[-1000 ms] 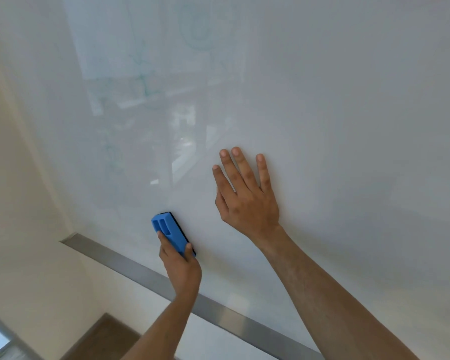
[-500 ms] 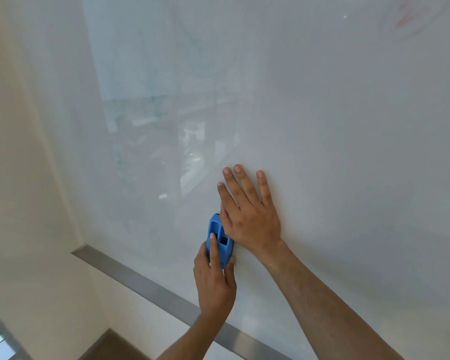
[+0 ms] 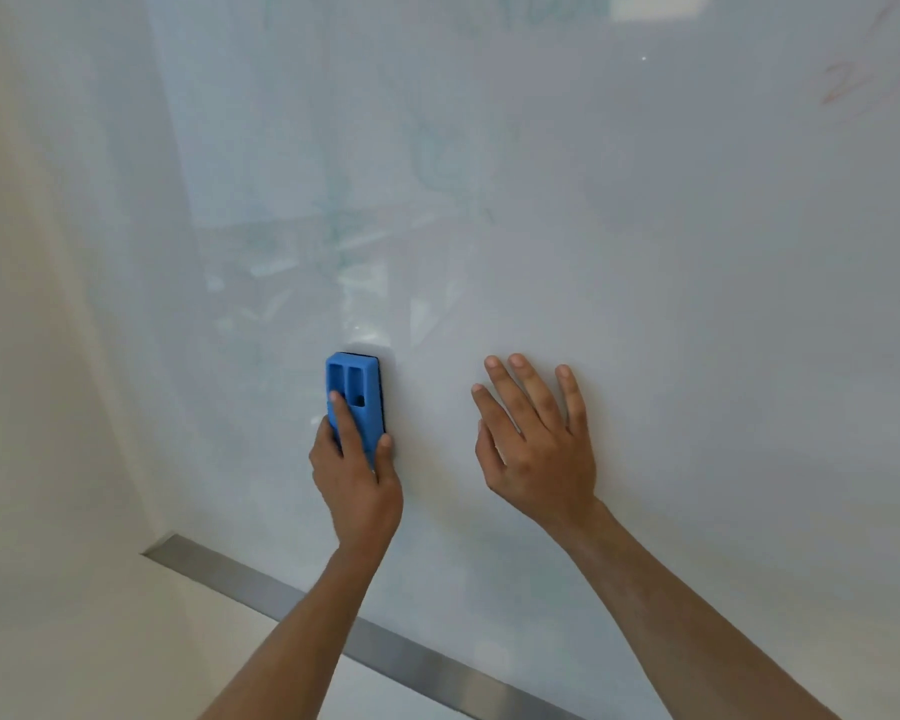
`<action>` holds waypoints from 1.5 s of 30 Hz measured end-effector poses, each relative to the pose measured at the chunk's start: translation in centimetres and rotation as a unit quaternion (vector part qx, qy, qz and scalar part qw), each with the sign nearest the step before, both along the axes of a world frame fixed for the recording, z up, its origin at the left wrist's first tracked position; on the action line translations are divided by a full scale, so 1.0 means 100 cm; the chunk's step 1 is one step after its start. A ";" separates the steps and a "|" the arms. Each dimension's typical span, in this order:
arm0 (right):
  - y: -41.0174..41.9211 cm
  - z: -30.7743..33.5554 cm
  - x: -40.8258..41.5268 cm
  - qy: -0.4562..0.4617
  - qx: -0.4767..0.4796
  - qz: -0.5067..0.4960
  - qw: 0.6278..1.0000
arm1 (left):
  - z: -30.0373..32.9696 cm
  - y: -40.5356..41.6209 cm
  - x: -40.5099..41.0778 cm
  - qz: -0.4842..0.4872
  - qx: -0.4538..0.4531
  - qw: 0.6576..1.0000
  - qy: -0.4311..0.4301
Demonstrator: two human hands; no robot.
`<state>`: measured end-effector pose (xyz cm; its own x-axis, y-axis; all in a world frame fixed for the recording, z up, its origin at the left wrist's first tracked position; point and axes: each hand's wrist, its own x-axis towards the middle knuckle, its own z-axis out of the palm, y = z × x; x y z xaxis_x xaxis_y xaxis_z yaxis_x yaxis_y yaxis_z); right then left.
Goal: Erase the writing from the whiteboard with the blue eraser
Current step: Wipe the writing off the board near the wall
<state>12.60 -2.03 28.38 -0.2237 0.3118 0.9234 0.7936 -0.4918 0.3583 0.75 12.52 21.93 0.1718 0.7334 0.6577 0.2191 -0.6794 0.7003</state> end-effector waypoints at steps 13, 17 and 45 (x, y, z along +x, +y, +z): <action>0.035 0.019 -0.011 0.044 0.073 -0.051 0.995 | 0.060 0.054 -0.018 -0.049 0.227 0.972 0.033; 0.044 0.021 -0.015 0.055 0.088 -0.046 0.994 | 0.078 0.109 -0.036 0.017 -0.012 0.999 -0.050; 0.114 0.039 -0.036 0.040 0.062 -0.033 0.997 | 0.143 0.133 -0.030 -0.037 0.143 0.985 -0.085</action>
